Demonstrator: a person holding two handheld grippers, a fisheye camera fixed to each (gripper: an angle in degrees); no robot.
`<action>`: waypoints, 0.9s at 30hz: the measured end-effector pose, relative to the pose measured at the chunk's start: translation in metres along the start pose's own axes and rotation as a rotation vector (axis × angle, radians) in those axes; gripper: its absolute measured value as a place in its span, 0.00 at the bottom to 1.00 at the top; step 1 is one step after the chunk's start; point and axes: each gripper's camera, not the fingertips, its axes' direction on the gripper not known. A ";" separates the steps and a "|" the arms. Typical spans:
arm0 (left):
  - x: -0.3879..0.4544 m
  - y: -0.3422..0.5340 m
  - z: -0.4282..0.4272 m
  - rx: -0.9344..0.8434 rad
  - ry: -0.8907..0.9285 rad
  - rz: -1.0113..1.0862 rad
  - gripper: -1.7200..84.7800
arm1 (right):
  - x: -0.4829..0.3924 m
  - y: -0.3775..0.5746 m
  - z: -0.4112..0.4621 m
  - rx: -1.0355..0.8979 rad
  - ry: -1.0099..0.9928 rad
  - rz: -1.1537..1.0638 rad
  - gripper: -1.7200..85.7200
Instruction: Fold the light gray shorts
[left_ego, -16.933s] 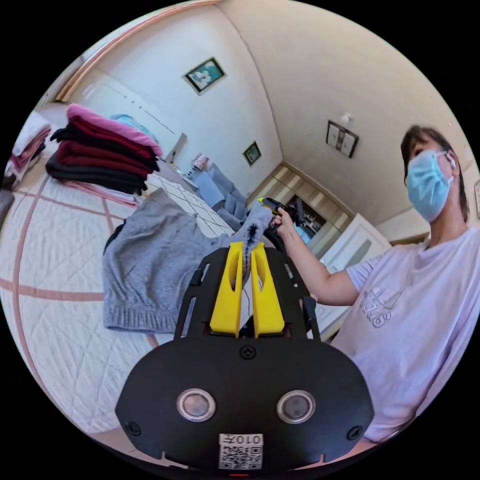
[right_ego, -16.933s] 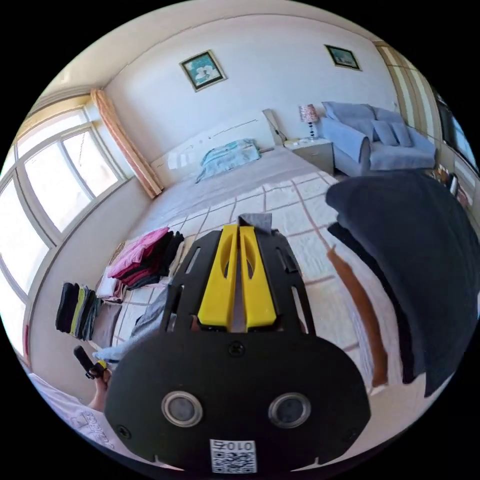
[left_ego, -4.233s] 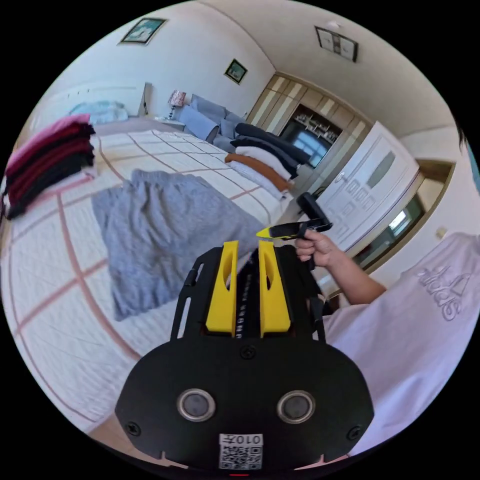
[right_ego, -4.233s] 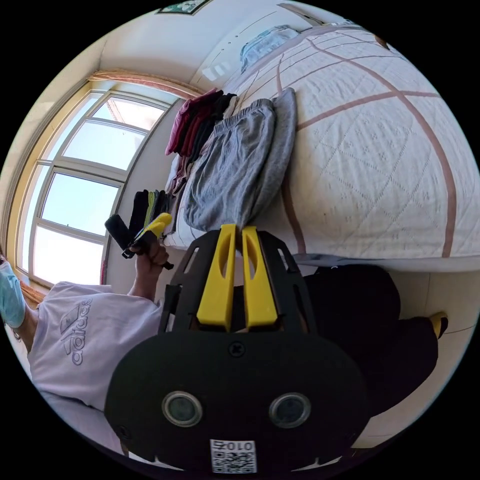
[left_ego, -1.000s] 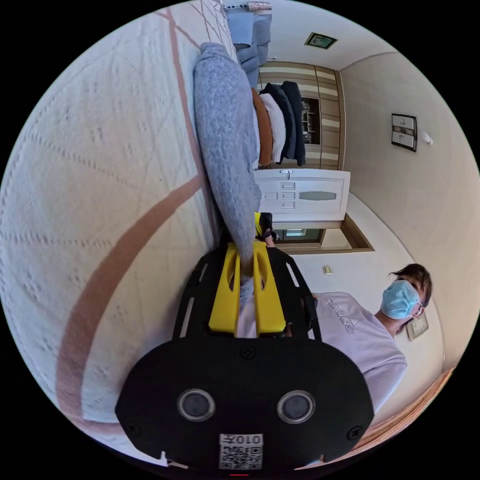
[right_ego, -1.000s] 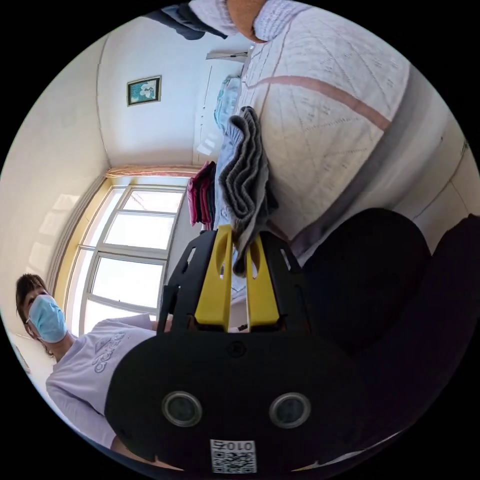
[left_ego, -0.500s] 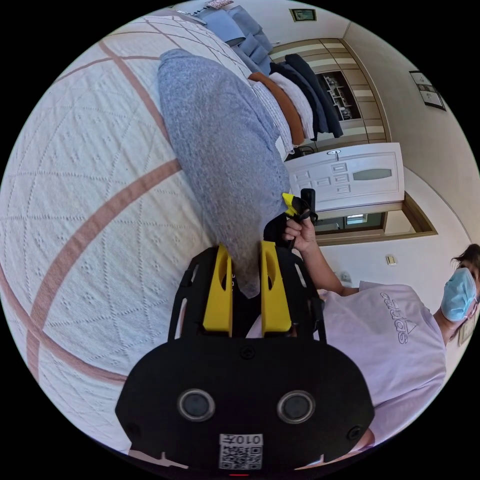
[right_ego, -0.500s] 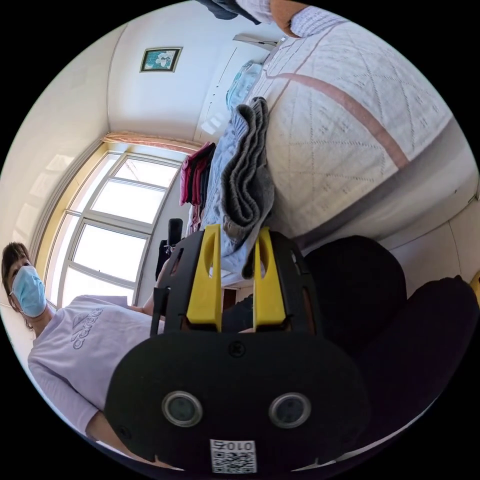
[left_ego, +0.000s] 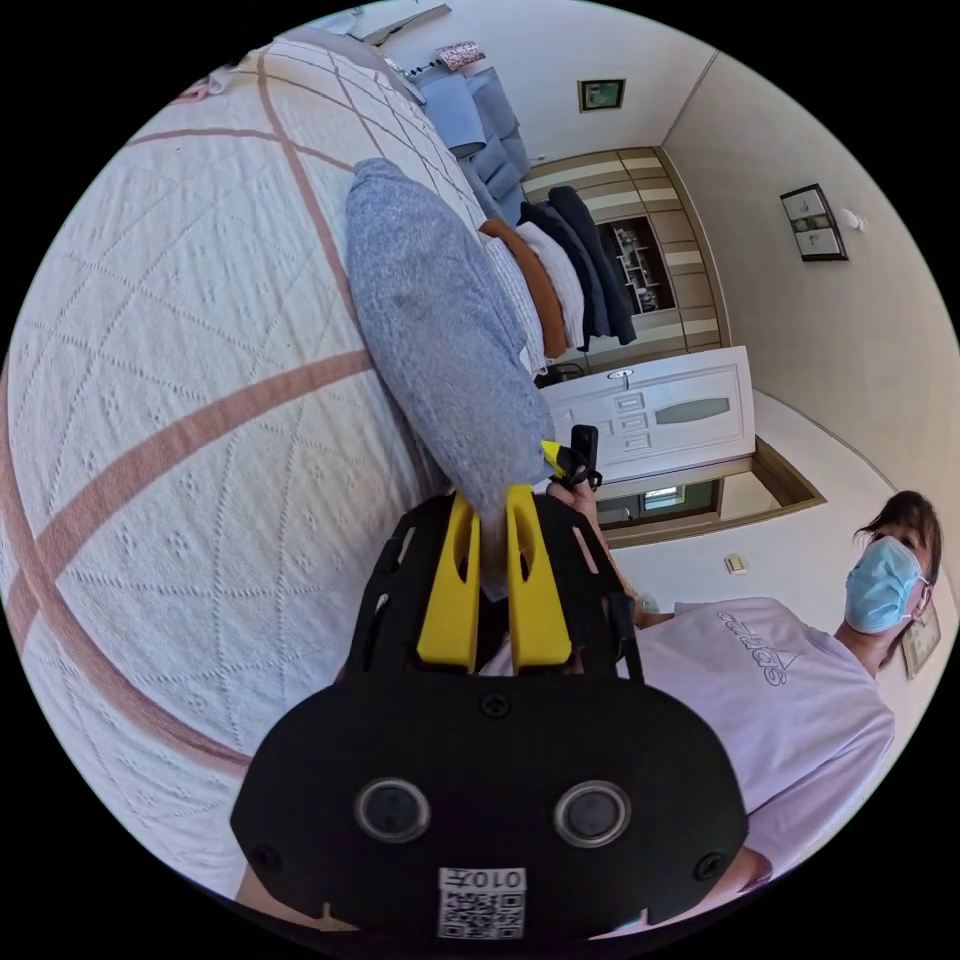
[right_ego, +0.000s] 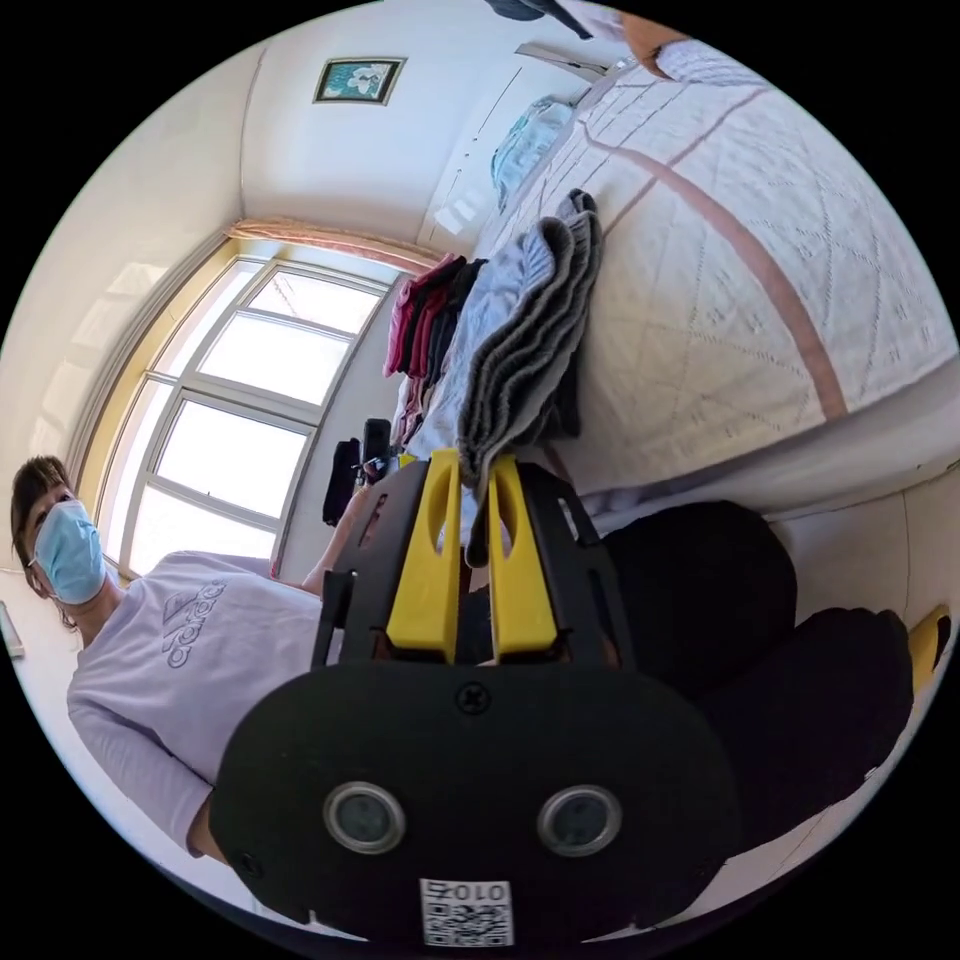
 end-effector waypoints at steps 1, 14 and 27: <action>0.003 0.000 -0.004 0.012 0.035 0.007 0.10 | -0.009 0.000 0.000 -0.007 0.008 -0.016 0.07; 0.134 -0.039 -0.063 0.132 0.047 0.335 0.10 | -0.151 0.014 -0.030 0.087 -0.005 -0.314 0.08; 0.304 -0.123 -0.039 0.035 0.225 0.706 0.10 | -0.237 0.042 -0.126 0.278 -0.012 -0.485 0.08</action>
